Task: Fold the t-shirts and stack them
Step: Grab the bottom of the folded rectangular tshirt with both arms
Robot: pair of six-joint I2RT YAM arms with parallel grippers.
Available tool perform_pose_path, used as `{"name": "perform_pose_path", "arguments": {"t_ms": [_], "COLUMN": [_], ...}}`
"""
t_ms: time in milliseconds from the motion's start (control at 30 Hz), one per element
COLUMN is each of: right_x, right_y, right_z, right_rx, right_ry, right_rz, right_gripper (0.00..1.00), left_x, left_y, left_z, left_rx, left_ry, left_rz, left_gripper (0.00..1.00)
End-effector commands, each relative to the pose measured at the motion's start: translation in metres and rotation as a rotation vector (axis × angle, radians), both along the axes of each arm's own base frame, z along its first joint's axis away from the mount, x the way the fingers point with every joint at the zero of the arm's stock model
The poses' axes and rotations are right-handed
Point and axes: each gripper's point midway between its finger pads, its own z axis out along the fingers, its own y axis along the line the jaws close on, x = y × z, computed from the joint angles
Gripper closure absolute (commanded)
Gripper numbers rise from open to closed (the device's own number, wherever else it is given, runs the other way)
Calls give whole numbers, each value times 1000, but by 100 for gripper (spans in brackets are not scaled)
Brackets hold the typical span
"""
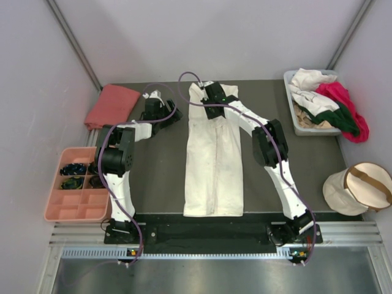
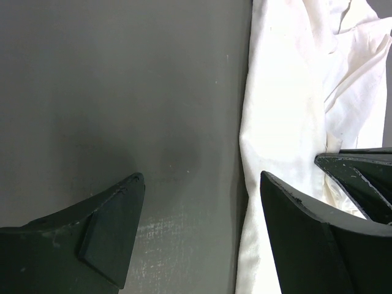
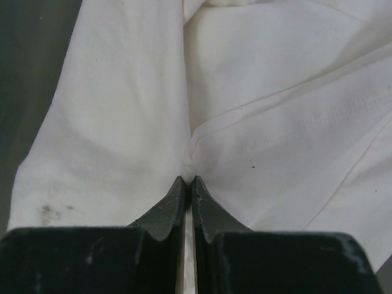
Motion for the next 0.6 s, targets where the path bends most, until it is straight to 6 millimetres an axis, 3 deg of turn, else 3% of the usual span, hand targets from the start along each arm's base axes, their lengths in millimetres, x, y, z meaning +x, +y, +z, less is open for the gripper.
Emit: {"name": "perform_pose_path", "arguments": {"t_ms": [0,300,500,533,567], "right_x": [11,12,11,11,11], "right_y": [1,0,0,0,0], "right_z": [67,88,85,84,84], "right_rx": [71,86,83,83,84], "right_ry": [-119,-153,-148,-146,-143], "right_rz": [-17,-19,-19,-18,-16], "right_gripper": [100,100,100,89,86], "left_x": [-1,-1,-2,-2,-2], "left_y": [-3,-3,-3,-3,-3], "left_z": [-7,-6,-7,-7,-8], "left_rx": [-6,-6,-7,-5,-5], "left_ry": [19,17,19,18,20], "left_rz": [-9,-11,-12,-11,-11], "left_gripper": [19,19,19,19,19]}}
